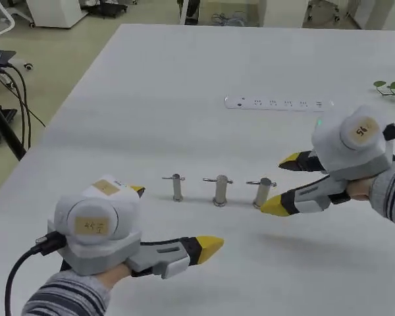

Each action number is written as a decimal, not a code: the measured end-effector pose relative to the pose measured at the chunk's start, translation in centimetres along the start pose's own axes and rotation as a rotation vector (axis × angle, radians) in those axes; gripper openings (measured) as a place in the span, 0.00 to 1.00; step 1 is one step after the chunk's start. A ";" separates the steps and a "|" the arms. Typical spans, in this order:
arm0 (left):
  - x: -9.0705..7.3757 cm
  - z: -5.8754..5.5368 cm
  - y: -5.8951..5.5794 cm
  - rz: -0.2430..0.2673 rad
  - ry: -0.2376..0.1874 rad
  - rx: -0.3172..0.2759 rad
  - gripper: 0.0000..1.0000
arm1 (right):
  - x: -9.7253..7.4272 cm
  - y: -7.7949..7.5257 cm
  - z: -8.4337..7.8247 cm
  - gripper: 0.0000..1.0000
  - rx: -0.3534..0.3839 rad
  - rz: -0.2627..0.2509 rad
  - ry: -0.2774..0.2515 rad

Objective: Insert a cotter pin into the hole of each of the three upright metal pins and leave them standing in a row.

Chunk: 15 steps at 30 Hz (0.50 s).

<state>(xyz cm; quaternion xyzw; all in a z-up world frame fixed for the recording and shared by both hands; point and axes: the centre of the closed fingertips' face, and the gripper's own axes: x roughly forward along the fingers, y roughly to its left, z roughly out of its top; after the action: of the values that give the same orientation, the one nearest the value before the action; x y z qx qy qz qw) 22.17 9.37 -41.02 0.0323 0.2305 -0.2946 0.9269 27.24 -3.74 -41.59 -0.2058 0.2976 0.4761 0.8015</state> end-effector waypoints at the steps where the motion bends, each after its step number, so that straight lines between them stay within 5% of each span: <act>1: 0.0 0.1 0.1 0.002 -0.002 -0.005 0.96 | -0.3 0.1 0.3 0.65 0.032 -0.019 -0.031; 7: -0.2 0.4 0.7 0.031 -0.011 -0.021 0.99 | -1.8 1.4 1.1 0.74 0.242 -0.067 -0.171; 15: -0.7 0.9 1.1 0.046 -0.029 -0.032 0.99 | -2.8 3.5 1.3 0.83 0.305 -0.091 -0.264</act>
<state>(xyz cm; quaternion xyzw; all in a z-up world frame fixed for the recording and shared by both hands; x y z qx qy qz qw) 22.68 10.52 -39.94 0.0183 0.2210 -0.2700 0.9370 23.49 -3.13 -38.95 -0.0308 0.2491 0.4118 0.8760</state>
